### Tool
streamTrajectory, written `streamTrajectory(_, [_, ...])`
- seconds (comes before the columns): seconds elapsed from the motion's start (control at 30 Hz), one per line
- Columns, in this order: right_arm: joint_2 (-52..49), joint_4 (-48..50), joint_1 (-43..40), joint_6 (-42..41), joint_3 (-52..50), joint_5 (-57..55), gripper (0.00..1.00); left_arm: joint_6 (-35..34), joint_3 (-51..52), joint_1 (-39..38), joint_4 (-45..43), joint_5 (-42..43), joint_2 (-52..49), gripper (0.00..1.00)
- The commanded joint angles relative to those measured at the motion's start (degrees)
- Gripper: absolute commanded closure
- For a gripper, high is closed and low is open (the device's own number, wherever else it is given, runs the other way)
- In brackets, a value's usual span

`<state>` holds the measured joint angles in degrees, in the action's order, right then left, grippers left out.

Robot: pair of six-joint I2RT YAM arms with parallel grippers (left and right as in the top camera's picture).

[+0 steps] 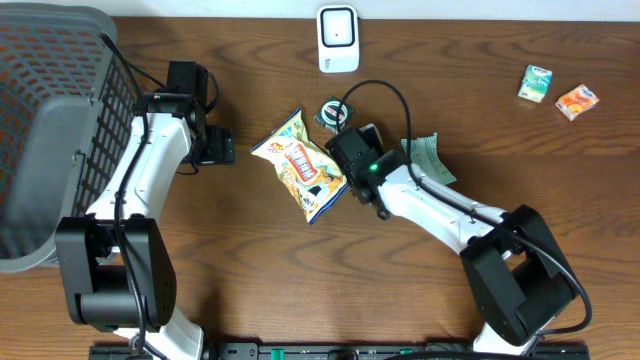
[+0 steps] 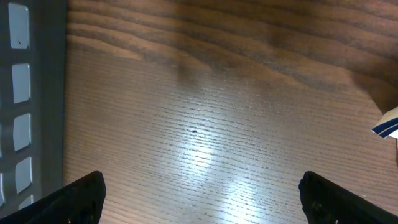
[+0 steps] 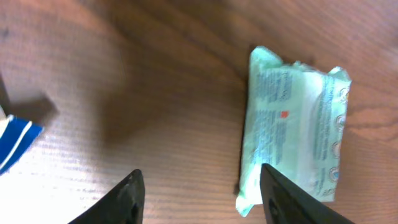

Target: Scan the item barcode

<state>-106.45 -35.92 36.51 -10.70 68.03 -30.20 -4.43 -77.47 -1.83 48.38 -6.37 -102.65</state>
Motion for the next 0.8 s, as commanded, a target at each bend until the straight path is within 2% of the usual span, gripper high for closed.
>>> streamTrajectory(0.0, [0.48,-0.33,-5.16,-1.51,4.09,1.33,0.41,0.33,0.17,0.04,0.20,-0.33,-0.04,0.02])
streamTrajectory(0.07, [0.48,-0.33,-8.55,-1.46,4.72,5.84,0.40,0.33,0.17,0.04,0.20,-0.35,-0.04,0.02])
streamTrajectory(0.2, [0.46,-0.42,-20.63,2.93,5.01,31.69,0.39,0.33,0.17,0.04,0.20,-0.35,-0.04,0.02])
streamTrajectory(0.33, [0.39,-1.16,-30.12,6.93,4.72,46.69,0.38,0.33,0.17,0.04,0.20,-0.33,-0.04,0.02])
streamTrajectory(0.4, [0.37,-1.14,-33.57,9.79,3.50,49.31,0.38,0.33,0.17,0.04,0.20,-0.35,-0.04,0.02])
streamTrajectory(0.53, [0.11,0.90,-36.35,10.19,-0.11,51.21,0.51,0.33,0.17,0.04,0.20,-0.35,-0.04,0.02])
streamTrajectory(0.67, [-0.92,2.38,-36.15,10.14,-1.68,51.78,0.53,0.33,0.17,0.04,0.20,-0.35,-0.04,0.03])
streamTrajectory(0.7, [-1.16,2.54,-36.11,10.14,-1.73,51.78,0.56,0.33,0.17,0.04,0.20,-0.33,-0.04,0.02])
streamTrajectory(0.73, [-1.77,2.78,-36.02,10.12,-1.73,51.84,0.66,0.33,0.17,0.04,0.20,-0.35,-0.04,0.02])
streamTrajectory(0.77, [-2.45,2.93,-35.82,10.12,-1.73,52.76,0.68,0.33,0.17,0.04,0.20,-0.33,-0.04,0.02])
